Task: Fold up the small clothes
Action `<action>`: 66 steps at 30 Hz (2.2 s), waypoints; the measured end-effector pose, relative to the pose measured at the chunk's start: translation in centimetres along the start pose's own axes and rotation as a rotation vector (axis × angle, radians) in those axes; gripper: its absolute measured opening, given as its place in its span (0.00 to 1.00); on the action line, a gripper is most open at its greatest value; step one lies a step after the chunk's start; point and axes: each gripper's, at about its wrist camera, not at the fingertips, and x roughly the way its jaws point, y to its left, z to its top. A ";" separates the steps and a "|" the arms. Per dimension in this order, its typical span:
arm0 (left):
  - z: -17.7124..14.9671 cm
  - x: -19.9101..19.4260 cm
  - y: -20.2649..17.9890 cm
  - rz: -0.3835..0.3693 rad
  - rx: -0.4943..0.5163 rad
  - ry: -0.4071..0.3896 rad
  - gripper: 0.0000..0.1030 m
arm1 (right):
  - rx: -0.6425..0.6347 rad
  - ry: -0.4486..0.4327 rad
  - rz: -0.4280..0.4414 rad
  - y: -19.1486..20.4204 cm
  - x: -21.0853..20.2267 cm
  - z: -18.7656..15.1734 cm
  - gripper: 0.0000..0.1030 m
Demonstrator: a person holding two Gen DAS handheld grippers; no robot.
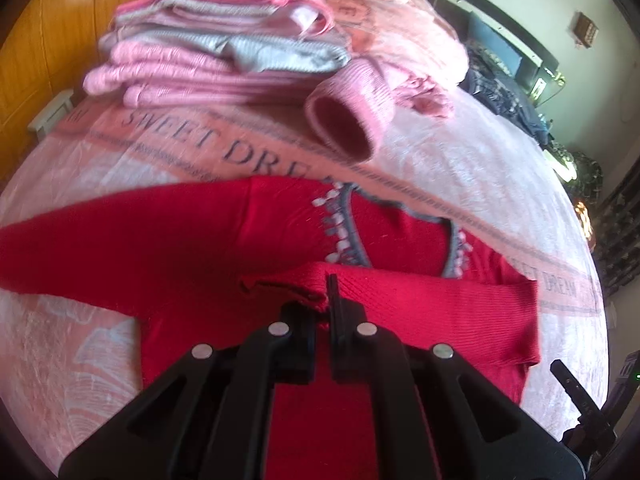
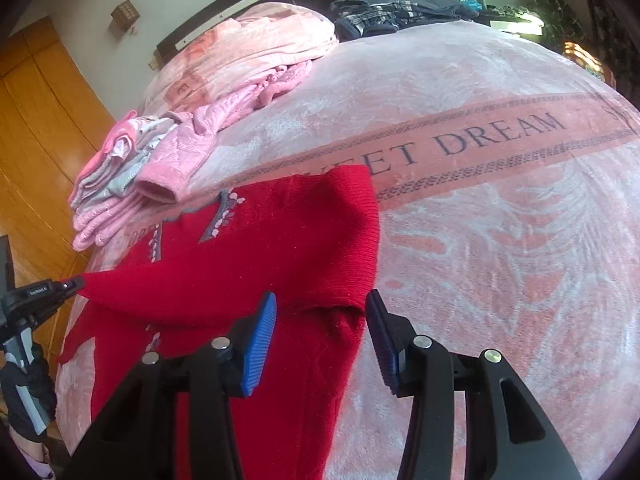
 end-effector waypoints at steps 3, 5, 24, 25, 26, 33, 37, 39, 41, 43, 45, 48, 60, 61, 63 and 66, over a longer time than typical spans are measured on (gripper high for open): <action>-0.5 2.8 2.0 0.015 -0.038 0.036 0.03 | 0.023 0.023 0.028 -0.2 1.8 -0.1 0.46; -1.0 4.6 3.1 0.028 -0.059 0.067 0.03 | 0.045 0.046 0.034 -0.6 2.7 -0.2 0.46; -1.3 3.7 2.2 -0.071 -0.078 0.086 0.30 | -0.062 0.061 0.045 3.1 1.1 -0.1 0.52; -1.4 4.5 1.8 -0.061 -0.073 0.101 0.30 | -0.070 0.071 0.032 3.2 1.5 -0.3 0.52; -1.5 5.8 1.7 -0.042 -0.079 0.125 0.30 | -0.075 0.089 0.008 3.2 2.1 -0.5 0.52; -2.4 8.9 1.8 0.017 -0.033 0.179 0.28 | -0.057 0.169 -0.035 2.2 5.3 -1.6 0.52; -2.6 6.6 2.9 -0.009 -0.048 0.161 0.34 | -0.077 0.148 -0.043 3.1 4.4 -1.5 0.54; -3.0 4.7 4.7 -0.014 -0.063 0.133 0.53 | -0.087 0.133 -0.027 3.5 3.6 -1.4 0.56; -3.6 2.2 8.0 -0.007 -0.092 0.108 0.62 | -0.116 0.126 -0.015 4.5 2.9 -1.3 0.60; -4.3 0.2 12.2 0.012 -0.154 0.095 0.63 | -0.150 0.124 -0.006 5.7 2.4 -1.3 0.62; -5.2 -1.6 17.7 0.060 -0.241 0.094 0.63 | -0.184 0.121 0.001 7.0 2.0 -1.5 0.62; -6.2 -3.6 25.1 0.152 -0.360 0.079 0.59 | -0.241 0.128 0.002 8.9 1.9 -2.1 0.63; -3.6 -4.9 40.7 0.164 -0.701 -0.079 0.59 | -0.290 0.204 -0.038 10.2 5.0 -4.3 0.63; -3.1 -4.3 41.1 0.168 -0.717 -0.070 0.59 | -0.284 0.206 -0.042 9.9 5.2 -4.3 0.63; -2.6 -3.8 42.0 0.175 -0.733 -0.064 0.59 | -0.271 0.214 -0.047 9.4 5.6 -4.3 0.63; -1.6 -3.7 42.8 0.192 -0.746 -0.080 0.58 | -0.269 0.215 -0.048 9.0 5.8 -4.3 0.63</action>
